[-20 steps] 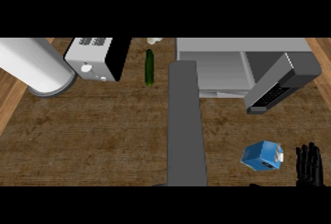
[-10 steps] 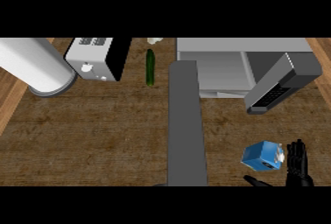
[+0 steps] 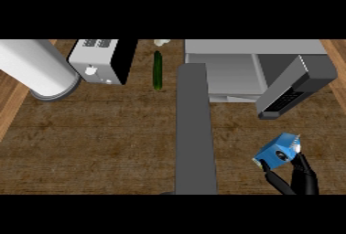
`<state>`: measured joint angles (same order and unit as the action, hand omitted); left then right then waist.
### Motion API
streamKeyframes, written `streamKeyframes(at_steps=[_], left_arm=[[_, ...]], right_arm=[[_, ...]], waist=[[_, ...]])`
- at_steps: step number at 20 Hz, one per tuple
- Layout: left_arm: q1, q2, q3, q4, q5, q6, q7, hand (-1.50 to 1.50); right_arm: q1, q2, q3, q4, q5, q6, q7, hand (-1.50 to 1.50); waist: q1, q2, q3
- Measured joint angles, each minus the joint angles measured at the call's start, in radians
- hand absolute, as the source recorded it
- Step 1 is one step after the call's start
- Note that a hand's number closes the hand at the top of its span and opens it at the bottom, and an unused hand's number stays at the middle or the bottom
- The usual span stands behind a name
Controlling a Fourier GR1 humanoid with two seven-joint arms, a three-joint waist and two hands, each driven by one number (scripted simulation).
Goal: Pick up the milk, place it into the microwave and close the microwave
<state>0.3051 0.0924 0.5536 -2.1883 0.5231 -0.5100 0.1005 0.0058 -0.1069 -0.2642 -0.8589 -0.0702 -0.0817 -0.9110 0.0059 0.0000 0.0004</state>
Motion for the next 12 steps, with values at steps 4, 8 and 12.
streamKeyframes(at_steps=[4,8,12], left_arm=[[0.001,-0.012,0.006,0.015,-0.012,-0.017,-0.011,-1.5],[-0.024,-0.003,0.009,0.014,-0.003,0.001,0.013,-1.5],[-0.016,0.019,0.032,0.009,0.042,-0.007,0.034,-1.5]], right_arm=[[-0.046,-0.018,0.006,0.071,0.029,0.001,-0.071,1.5],[-0.106,-0.032,-0.001,0.117,0.045,-0.016,-0.105,1.5],[-0.21,-0.051,0.007,0.233,0.084,-0.019,-0.129,1.5]], waist=[[0.0,-0.001,-0.002],[0.0,-0.001,-0.002],[0.009,0.0,-0.003]])
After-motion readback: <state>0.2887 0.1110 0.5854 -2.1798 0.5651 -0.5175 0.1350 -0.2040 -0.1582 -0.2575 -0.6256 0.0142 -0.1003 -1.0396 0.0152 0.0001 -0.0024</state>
